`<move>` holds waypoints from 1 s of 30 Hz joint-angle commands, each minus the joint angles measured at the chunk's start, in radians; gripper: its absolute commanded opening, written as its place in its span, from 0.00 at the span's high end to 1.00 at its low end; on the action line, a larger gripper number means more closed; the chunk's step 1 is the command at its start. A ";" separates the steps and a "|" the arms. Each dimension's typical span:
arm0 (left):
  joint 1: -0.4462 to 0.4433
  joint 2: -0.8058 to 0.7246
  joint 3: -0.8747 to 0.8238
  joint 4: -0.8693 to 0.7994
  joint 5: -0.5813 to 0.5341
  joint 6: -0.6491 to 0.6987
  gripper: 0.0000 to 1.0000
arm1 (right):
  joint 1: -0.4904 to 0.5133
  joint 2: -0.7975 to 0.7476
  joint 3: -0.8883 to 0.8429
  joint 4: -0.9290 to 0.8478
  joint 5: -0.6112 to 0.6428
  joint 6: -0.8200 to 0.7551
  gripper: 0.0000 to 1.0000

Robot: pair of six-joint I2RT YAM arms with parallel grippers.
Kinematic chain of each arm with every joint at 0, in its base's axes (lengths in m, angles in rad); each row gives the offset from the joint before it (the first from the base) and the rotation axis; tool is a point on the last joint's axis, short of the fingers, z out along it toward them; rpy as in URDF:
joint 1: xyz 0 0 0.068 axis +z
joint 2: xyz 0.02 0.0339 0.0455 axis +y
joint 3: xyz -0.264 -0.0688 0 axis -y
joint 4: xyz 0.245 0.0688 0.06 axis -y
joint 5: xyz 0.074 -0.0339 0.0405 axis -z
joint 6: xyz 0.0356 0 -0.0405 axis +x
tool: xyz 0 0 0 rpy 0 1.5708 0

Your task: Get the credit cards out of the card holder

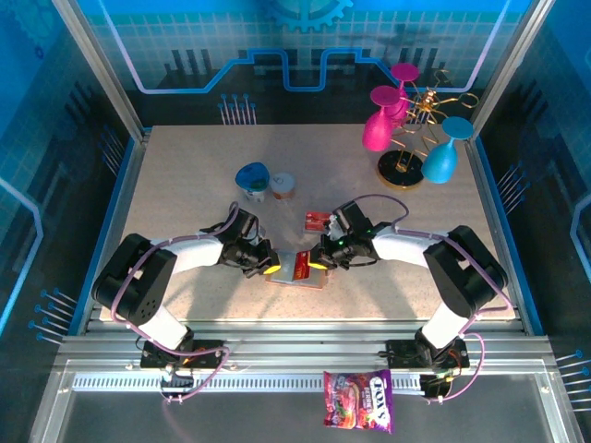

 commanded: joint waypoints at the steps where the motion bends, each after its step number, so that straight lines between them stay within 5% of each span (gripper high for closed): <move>1: 0.006 -0.017 0.009 -0.059 -0.026 0.021 0.91 | 0.009 -0.036 0.009 -0.046 0.014 -0.025 0.93; 16: 0.007 -0.033 -0.026 -0.035 -0.029 0.005 0.90 | -0.032 -0.051 0.287 -0.524 0.142 -0.455 1.00; 30: 0.003 -0.072 -0.066 -0.022 -0.033 -0.020 0.89 | -0.033 0.043 0.587 -0.814 0.475 -0.985 1.00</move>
